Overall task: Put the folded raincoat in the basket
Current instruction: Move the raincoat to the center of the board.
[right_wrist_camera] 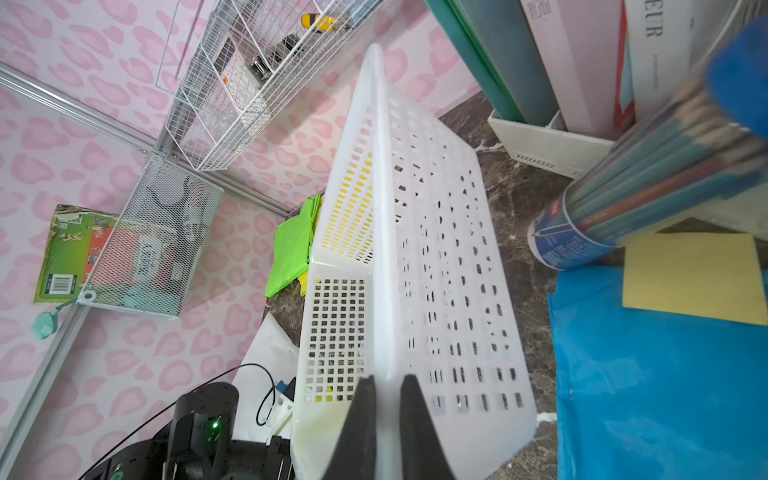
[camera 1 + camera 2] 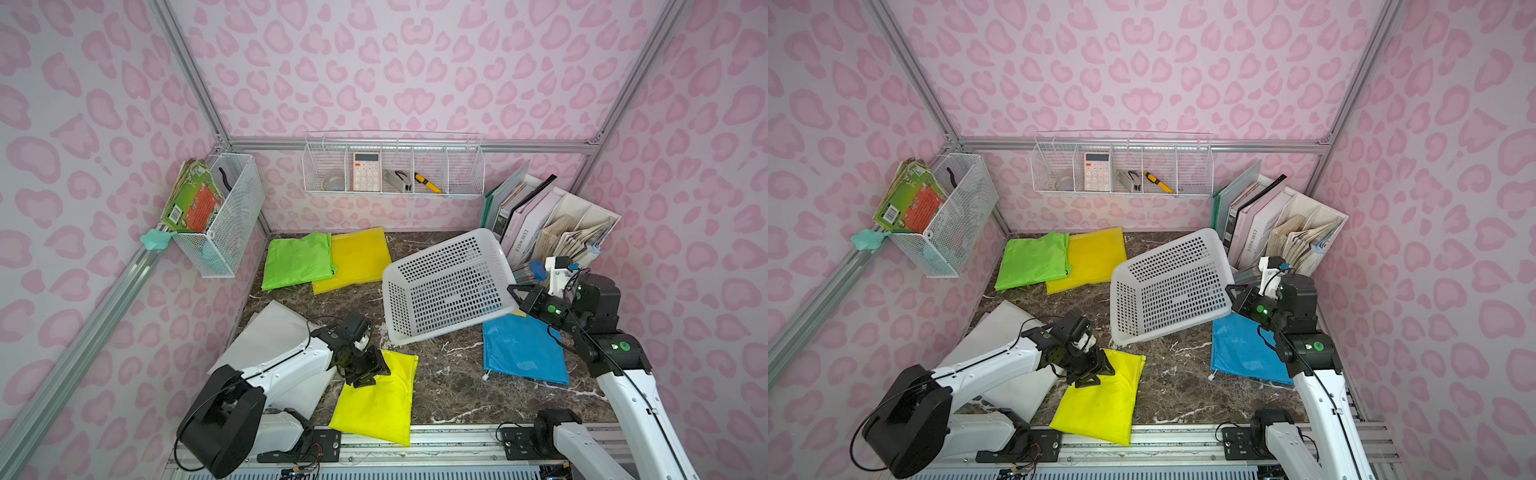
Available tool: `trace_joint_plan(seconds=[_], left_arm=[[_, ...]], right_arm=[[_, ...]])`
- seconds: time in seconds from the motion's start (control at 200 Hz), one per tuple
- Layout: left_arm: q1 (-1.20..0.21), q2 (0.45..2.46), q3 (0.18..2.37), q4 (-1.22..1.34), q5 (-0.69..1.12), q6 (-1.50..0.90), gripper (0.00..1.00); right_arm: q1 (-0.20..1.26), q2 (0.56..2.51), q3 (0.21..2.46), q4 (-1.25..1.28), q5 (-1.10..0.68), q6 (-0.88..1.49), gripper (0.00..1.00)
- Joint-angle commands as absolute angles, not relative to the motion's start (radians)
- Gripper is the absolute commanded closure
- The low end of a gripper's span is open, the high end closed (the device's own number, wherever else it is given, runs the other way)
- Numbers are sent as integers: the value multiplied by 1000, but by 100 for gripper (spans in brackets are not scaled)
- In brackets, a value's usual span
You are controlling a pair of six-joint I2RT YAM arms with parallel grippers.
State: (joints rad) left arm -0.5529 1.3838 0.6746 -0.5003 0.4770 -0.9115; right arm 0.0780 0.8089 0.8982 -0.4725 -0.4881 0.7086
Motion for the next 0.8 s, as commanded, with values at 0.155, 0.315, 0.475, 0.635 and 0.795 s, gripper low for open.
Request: trace_joint_plan(seconds=[0.155,0.315,0.475,0.635,0.795], left_arm=[[-437,1743,908,-463,332,-816,56],[-286,1807,1029,-489,337,-757,54],[-178,1907,1239,-597,376,-677,52],[-64,1986,1418,-655,445,-682,50],[-33,1956,1564,-734,458,-644,42]], right_arm=[[79,808,922,-412,-519,743,100],[79,812,950,-447,-465,726,100],[77,808,964,-477,-417,709,100],[80,800,969,-502,-442,701,100],[120,755,886,-504,-503,719,100]])
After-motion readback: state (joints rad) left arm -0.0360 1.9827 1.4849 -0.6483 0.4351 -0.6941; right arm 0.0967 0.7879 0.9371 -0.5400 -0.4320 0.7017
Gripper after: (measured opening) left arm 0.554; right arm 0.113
